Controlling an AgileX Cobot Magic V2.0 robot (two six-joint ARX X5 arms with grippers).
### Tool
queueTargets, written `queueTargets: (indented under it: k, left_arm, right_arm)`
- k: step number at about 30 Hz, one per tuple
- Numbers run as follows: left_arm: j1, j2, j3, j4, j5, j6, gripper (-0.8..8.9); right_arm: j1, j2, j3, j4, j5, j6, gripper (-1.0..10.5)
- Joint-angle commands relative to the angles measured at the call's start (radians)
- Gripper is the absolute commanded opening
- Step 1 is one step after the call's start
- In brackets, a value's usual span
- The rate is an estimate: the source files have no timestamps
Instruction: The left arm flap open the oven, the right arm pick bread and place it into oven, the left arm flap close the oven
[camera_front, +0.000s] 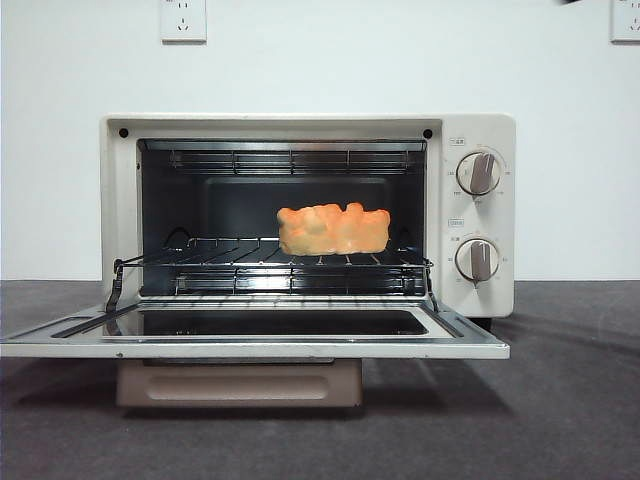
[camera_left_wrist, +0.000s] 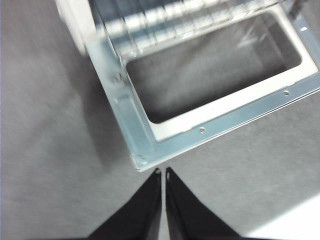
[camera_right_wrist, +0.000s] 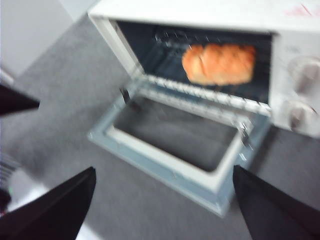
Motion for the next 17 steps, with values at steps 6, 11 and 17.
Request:
queueTargets:
  k: [6,11,17]
  left_arm:
    - [0.280,0.175,-0.050,0.039,0.282,0.005,0.13]
    - [0.402,0.240,-0.125,0.109,0.336,-0.003,0.13]
    - [0.488,0.286,-0.196,0.190,0.380,-0.050,0.13]
  right_arm:
    - [0.009,-0.174,0.018,-0.170,0.028,-0.033,4.3]
    - [0.009,-0.240,0.018,-0.182,0.047,-0.032,4.3]
    - [0.009,-0.257,0.018,-0.183,0.049,-0.033,4.3]
